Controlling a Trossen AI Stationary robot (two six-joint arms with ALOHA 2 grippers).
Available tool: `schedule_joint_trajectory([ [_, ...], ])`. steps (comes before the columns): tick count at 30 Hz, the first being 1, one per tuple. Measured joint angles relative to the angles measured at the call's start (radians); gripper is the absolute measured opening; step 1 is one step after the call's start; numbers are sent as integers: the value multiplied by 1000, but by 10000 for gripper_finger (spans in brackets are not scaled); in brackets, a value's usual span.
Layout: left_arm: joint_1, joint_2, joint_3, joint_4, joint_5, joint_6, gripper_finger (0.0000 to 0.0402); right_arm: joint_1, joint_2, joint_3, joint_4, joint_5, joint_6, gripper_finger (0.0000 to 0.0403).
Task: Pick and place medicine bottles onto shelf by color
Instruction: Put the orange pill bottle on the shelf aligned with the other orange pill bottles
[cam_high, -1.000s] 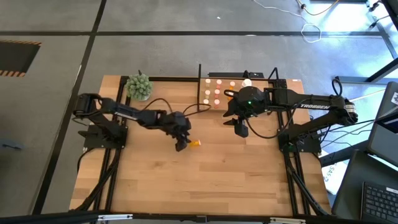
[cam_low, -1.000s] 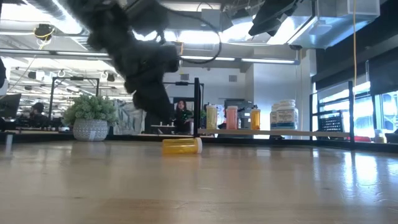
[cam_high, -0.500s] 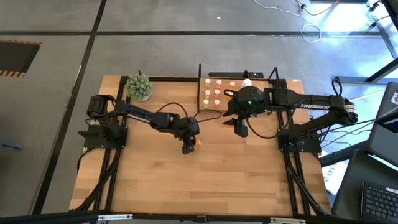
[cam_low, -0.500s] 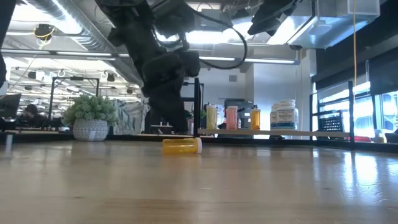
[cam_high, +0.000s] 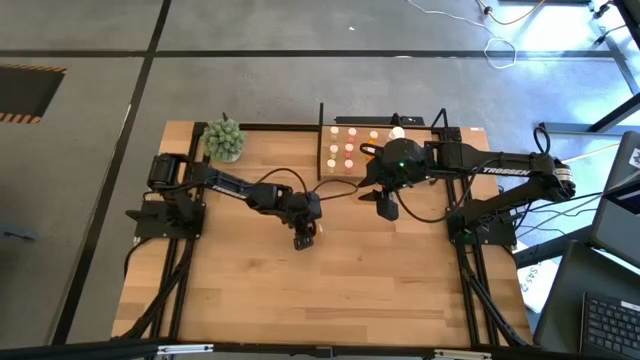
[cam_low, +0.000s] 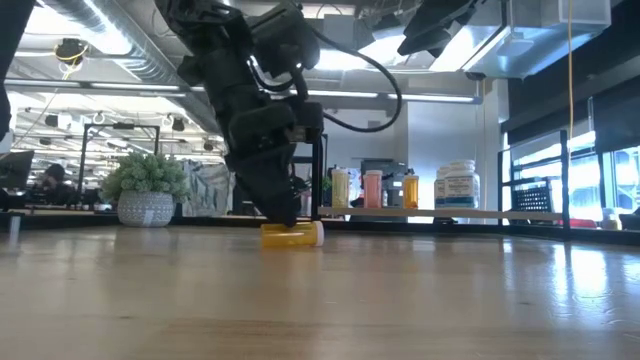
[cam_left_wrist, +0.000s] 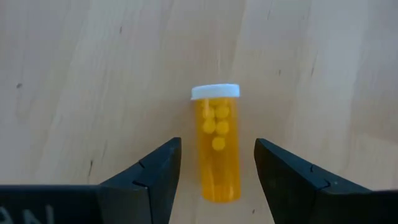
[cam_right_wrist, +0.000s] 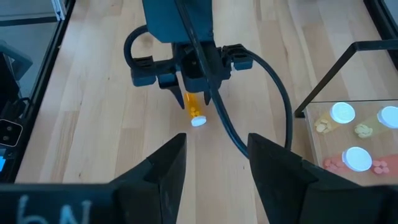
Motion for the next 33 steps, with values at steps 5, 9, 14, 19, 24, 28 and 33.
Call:
schedule_joint_trajectory([
  [5,0,10,0,-10,-19,0,198,0,0,0,0,0,0,172],
  [9,-5,34,-1,4,-19,-3,198,0,0,0,0,0,0,172],
  [14,-7,40,1,11,-22,0,198,0,0,0,5,0,0,172],
  [19,-9,40,0,11,-24,1,195,0,0,0,8,0,0,172],
  [24,-10,40,0,10,-36,27,174,0,0,0,8,0,0,172],
  [28,-10,40,-1,9,-40,27,135,0,0,0,8,0,0,172],
  [33,-10,40,-1,10,-48,26,80,0,0,0,8,0,0,172],
])
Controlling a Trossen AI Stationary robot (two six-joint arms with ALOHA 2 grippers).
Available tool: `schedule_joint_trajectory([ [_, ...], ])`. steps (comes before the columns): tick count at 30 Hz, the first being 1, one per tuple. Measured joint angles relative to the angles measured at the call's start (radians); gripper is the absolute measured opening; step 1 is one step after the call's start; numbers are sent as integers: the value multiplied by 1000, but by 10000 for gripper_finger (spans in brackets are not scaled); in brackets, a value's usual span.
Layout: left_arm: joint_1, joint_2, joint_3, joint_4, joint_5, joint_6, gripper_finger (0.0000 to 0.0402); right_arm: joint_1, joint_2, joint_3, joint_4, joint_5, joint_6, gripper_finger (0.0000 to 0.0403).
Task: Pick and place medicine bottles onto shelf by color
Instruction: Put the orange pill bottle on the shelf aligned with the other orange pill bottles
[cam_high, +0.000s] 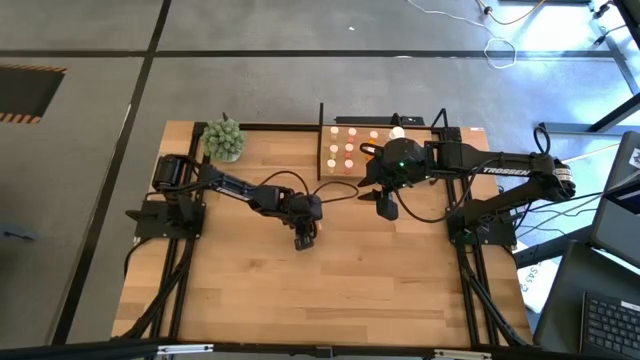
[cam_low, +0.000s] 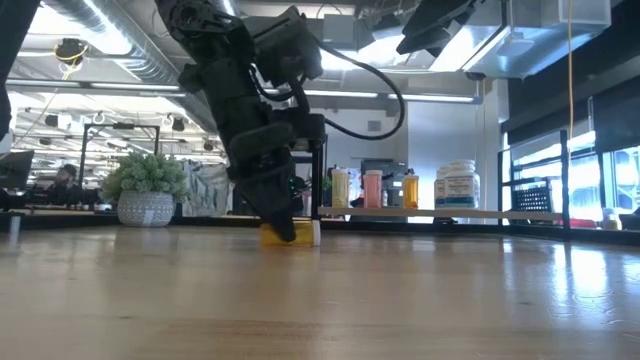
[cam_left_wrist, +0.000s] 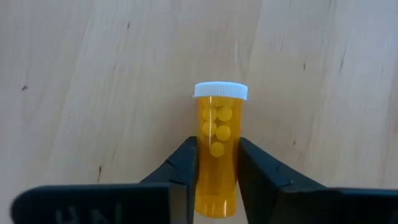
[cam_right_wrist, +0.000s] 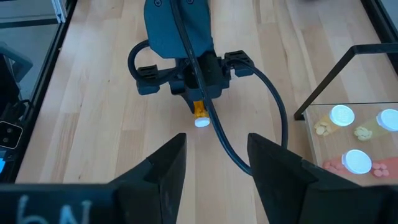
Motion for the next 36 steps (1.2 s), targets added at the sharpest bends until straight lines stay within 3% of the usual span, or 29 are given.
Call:
schedule_joint_trajectory([
  [5,0,0,0,6,-1,-8,55,0,0,0,0,0,0,172],
  [18,44,-18,-3,6,53,-56,54,0,0,0,1,0,0,172],
  [28,61,-174,-1,4,39,-52,54,0,0,0,10,0,0,172],
  [36,56,-283,-1,-4,-54,0,55,0,0,0,27,0,0,172],
])
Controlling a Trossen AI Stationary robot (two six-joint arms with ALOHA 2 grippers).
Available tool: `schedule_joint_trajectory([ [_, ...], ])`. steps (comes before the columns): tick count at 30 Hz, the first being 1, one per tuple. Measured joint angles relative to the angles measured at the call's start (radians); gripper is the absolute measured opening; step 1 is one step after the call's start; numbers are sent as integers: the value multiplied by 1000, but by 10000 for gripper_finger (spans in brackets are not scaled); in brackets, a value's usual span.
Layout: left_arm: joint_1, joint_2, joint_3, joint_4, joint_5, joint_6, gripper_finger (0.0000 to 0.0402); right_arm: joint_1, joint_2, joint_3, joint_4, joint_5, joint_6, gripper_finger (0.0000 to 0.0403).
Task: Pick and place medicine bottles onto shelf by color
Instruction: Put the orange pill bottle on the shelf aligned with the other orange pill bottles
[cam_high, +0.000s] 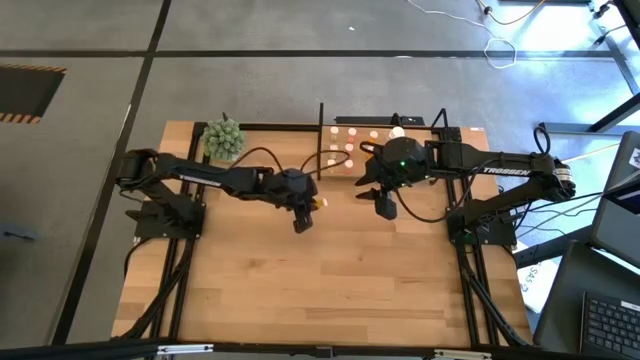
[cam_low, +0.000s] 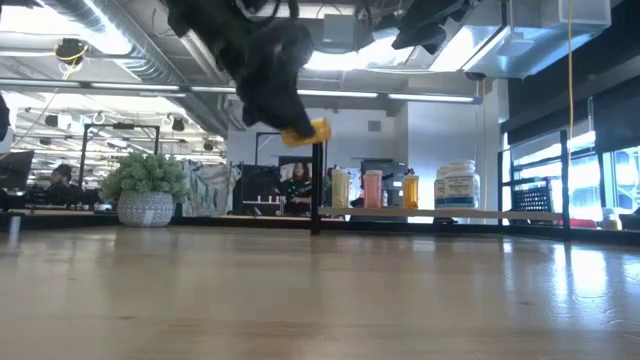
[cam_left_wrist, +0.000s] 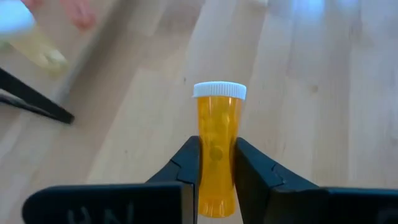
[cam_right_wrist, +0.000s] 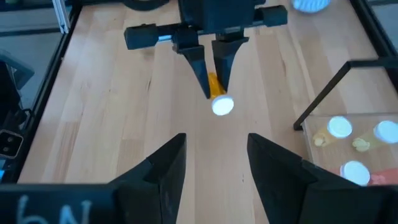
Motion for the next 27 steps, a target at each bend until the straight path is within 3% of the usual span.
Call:
schedule_joint_trajectory([
  [12,-4,-101,0,113,-60,64,55,0,11,1,49,-26,-38,172],
  [18,-15,-100,0,191,-48,106,55,0,49,1,111,-79,-132,172],
  [27,-42,-100,1,251,5,168,55,0,127,1,161,-72,-237,172],
])
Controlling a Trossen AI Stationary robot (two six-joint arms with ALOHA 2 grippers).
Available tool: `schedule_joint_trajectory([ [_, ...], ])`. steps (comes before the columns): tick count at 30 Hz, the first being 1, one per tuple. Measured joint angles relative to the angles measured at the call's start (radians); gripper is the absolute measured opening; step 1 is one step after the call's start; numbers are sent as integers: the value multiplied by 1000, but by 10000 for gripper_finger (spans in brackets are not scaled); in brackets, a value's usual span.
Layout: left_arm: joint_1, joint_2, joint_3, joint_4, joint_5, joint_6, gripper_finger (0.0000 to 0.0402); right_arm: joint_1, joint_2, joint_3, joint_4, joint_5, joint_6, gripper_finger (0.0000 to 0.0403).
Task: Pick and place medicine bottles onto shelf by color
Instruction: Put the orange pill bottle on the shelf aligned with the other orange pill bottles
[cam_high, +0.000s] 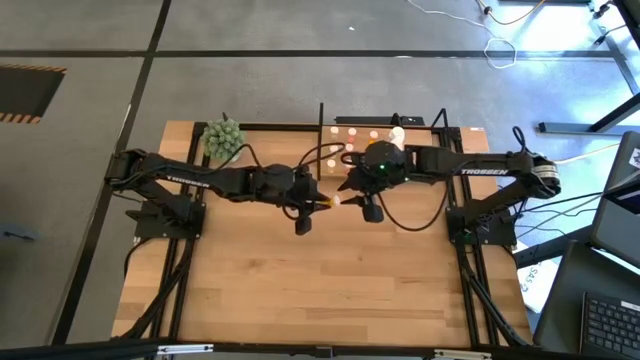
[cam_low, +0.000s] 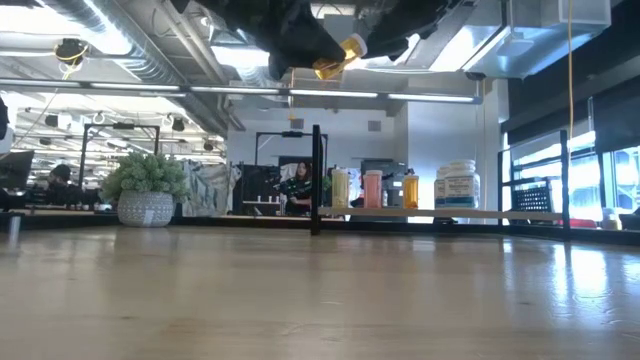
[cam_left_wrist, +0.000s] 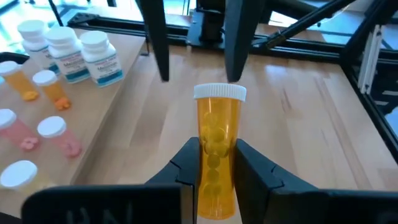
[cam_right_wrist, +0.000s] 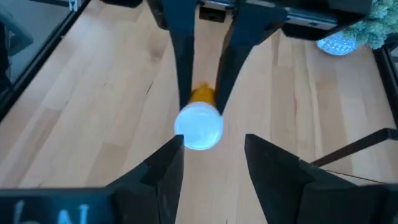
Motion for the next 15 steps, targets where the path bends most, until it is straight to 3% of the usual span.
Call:
schedule_joint_trajectory([
  [15,-9,0,0,26,-34,8,55,0,41,0,25,-43,59,172],
])
